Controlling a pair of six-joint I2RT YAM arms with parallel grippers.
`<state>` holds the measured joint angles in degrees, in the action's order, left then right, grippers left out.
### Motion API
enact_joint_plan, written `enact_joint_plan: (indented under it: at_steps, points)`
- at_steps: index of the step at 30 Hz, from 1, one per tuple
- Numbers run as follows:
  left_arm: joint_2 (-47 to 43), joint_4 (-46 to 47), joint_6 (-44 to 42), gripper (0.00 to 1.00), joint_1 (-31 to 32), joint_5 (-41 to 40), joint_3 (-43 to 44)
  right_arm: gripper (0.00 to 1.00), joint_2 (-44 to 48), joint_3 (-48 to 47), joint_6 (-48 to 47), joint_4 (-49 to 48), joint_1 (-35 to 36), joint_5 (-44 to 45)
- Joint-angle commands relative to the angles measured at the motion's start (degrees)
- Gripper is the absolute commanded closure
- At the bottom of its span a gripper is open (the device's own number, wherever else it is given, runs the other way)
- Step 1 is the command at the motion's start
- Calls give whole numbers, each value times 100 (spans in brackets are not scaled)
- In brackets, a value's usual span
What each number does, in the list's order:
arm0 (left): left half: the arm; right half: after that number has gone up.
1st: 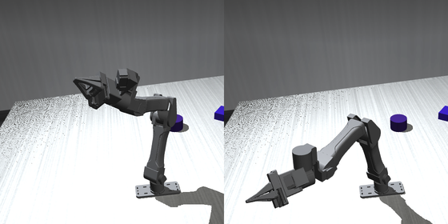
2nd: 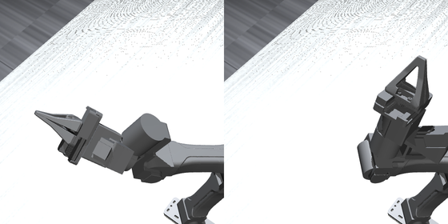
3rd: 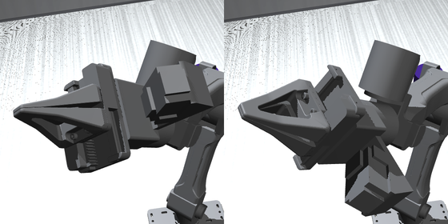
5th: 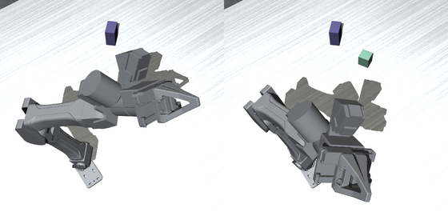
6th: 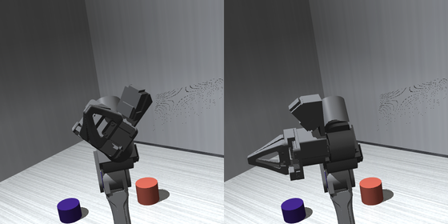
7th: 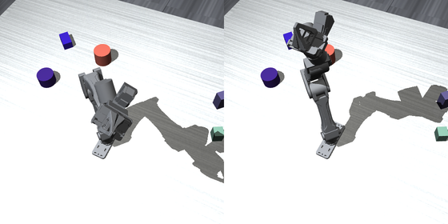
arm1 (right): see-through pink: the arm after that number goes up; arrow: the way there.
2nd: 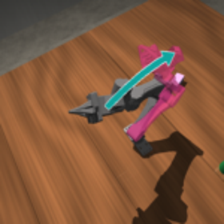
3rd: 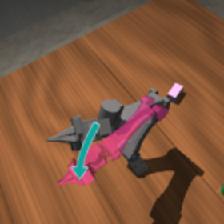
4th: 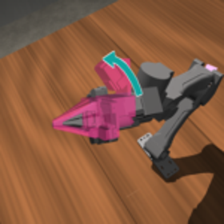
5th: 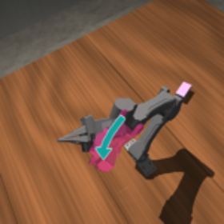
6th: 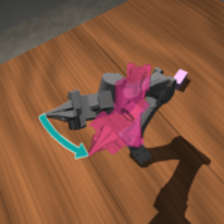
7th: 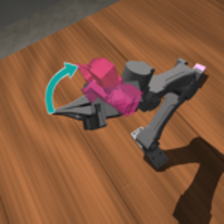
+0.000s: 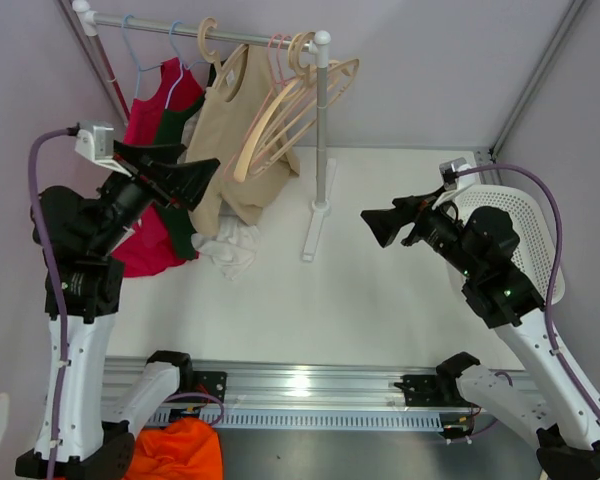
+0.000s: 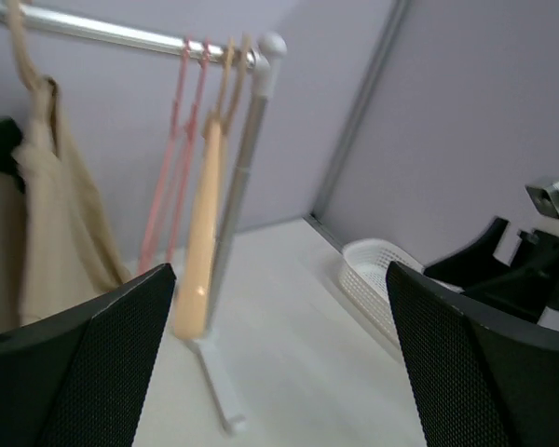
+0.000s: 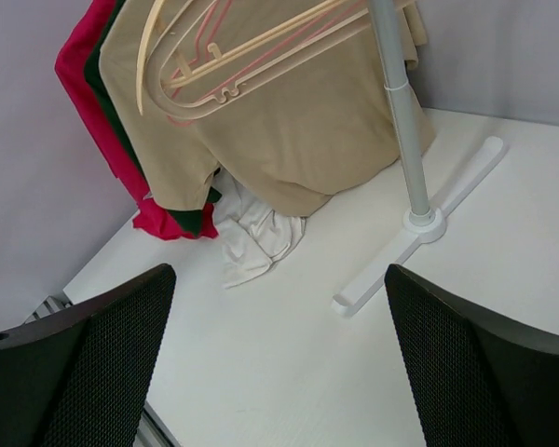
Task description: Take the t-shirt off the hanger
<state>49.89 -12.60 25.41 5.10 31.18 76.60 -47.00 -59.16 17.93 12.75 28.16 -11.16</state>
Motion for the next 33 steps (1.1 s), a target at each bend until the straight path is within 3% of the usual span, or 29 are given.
enact_joint_plan:
  at_steps: [1, 4, 8, 12, 17, 25, 33]
  points:
    - [196, 56, -834, 1, 17, -998, 443, 1, 174, 53, 149, -220, -4, 9]
    - [757, 83, -941, 0, 17, -1675, 828, 1, 209, 106, 105, -265, -4, -106]
    - [1926, -312, -1319, 1, 17, -1536, 1882, 0, 297, 80, 61, -212, -13, -158]
    - [2604, -33, -1293, 1, 17, -1764, 2184, 1, 411, 71, 35, -203, -13, -229]
    - [3851, -654, -1266, 18, 8, -1957, 3518, 0, 464, -70, -62, 16, -13, -168]
    - [4380, -50, -1433, 22, 17, -2160, 3906, 1, 657, -35, -88, 122, -13, -9]
    - [4977, -67, -1600, 39, 17, -2019, 4565, 1, 631, 80, -123, 183, -13, 219]
